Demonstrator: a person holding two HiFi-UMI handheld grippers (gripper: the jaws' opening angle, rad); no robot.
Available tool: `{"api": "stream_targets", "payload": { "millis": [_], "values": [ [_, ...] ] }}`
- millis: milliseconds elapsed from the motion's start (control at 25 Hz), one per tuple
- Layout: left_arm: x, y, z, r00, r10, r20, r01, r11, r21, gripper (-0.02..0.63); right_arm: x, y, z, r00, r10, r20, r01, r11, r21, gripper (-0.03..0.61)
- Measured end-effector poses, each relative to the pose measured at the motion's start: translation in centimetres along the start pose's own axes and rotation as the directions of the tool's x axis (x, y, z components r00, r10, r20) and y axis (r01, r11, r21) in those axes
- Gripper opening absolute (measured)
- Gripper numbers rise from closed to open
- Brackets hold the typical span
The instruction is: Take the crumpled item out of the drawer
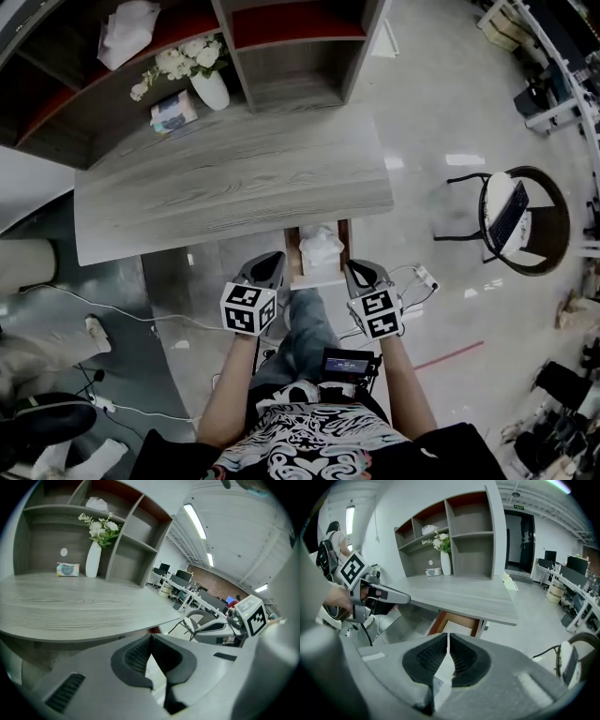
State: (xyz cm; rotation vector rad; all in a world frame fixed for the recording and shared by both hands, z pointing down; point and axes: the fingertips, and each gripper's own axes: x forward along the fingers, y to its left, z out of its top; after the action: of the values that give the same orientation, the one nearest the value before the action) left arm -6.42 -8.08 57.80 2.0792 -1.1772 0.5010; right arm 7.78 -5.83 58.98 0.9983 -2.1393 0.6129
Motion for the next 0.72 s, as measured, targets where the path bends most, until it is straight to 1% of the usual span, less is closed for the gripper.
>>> {"api": "stream_targets", "payload": {
  "millis": [400,600,720],
  "values": [
    [3.3,1.3,-4.4,0.993,0.001,-0.117,-0.002,1.000,-0.002,0.002,4.5,0.0,-1.6,0.995,0.050,-0.081,-0.053,0.998,-0.024,0.017],
    [4.9,1.7,-5.8,0.984,0.009,-0.179,-0.004,1.000,0.031,0.000,6.2,-0.3,-2.3,0.991,0.065,-0.119,-0.070,0.997,-0.032,0.021],
    [5.8,1.7,-6.2,0.979,0.005,-0.202,0.002,0.999,0.036,0.002,7.5,-0.4,-3.1,0.986,0.078,-0.144,-0.090,0.993,-0.078,0.023]
  ]
}}
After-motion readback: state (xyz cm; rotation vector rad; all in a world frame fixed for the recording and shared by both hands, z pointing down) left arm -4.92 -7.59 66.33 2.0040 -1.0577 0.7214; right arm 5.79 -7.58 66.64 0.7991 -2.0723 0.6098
